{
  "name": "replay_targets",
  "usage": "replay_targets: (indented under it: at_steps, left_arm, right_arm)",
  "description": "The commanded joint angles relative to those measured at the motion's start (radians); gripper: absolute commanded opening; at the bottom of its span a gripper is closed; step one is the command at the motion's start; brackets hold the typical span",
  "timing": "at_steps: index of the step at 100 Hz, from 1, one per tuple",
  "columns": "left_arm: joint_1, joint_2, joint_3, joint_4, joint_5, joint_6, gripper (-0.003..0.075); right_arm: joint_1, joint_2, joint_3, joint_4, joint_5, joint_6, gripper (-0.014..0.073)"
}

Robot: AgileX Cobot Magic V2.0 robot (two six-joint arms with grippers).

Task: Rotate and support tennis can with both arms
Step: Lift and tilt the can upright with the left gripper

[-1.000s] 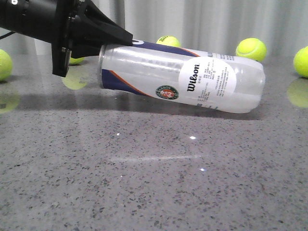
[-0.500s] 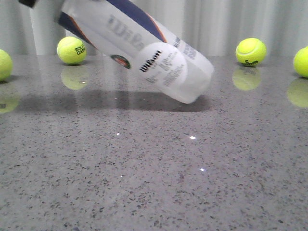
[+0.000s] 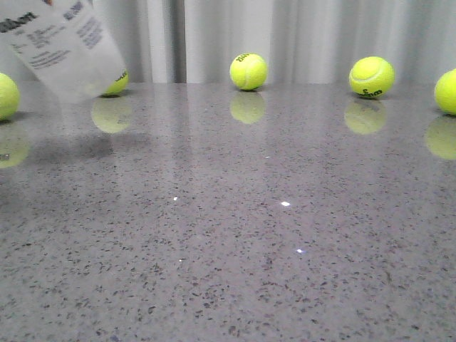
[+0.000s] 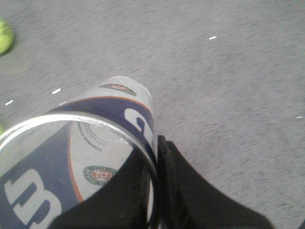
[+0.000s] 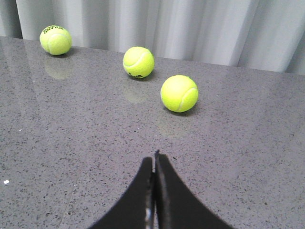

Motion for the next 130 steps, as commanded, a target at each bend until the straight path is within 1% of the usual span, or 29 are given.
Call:
replay_targets:
  at_steps: [1, 13, 39, 66, 71, 76, 85, 90, 92, 95, 100, 105, 116, 130]
  left_arm:
    - [0.001, -0.055, -0.027, 0.051, 0.013, -0.058, -0.0021]
    - [0.001, -0.099, 0.003, 0.061, 0.013, -0.083, -0.0021]
    - [0.001, -0.149, 0.144, 0.068, 0.013, -0.099, -0.0021]
    - [0.001, -0.146, 0.169, 0.068, 0.013, -0.103, -0.0014]
    - [0.001, -0.146, 0.169, 0.068, 0.013, -0.103, 0.0017]
    - [0.001, -0.146, 0.169, 0.068, 0.013, -0.103, 0.0078]
    - [0.001, -0.144, 0.169, 0.060, 0.013, -0.103, 0.0248]
    - [0.001, -0.139, 0.169, 0.059, 0.013, -0.103, 0.0368]
    - [0.001, -0.133, 0.169, 0.059, 0.013, -0.103, 0.0396]
    - [0.001, -0.128, 0.169, 0.059, 0.011, -0.103, 0.0458]
    - [0.001, -0.109, 0.165, 0.059, 0.005, -0.101, 0.0516]
    - [0.001, -0.088, 0.153, 0.056, -0.005, -0.096, 0.0538]
    - [0.001, -0.026, 0.099, 0.037, -0.007, -0.096, 0.0526]
    - [0.001, 0.053, 0.011, -0.025, 0.012, -0.096, 0.0524]
  right_arm:
    - [-0.005, 0.004, -0.029, 0.004, -0.082, -0.002, -0.0067]
    - [-0.005, 0.004, -0.029, 0.004, -0.082, -0.002, -0.0067]
    - [-0.005, 0.004, -0.029, 0.004, -0.082, -0.002, -0.0067]
    - [-0.005, 0.004, -0.029, 0.004, -0.082, -0.002, -0.0067]
    - [-0.005, 0.004, -0.029, 0.004, -0.082, -0.002, -0.0067]
    - [-0.005, 0.004, -0.029, 0.004, -0.082, -0.002, -0.0067]
    - [-0.005, 0.004, -0.029, 0.004, -0.082, -0.002, -0.0067]
    - [-0.005, 0.004, -0.029, 0.004, -0.082, -0.002, -0.0067]
    - [-0.005, 0.004, -0.029, 0.004, -0.082, -0.002, -0.0067]
    - [-0.005, 0.004, -0.029, 0.004, -0.082, -0.002, -0.0067]
    - [-0.005, 0.004, -0.029, 0.004, -0.082, -0.002, -0.0067]
    - [-0.005, 0.004, -0.029, 0.004, -0.082, -0.002, -0.0067]
    - [-0.005, 0.004, -0.029, 0.004, -0.082, -0.002, -0.0067]
    - [-0.005, 0.004, -0.029, 0.004, -0.082, -0.002, -0.0067]
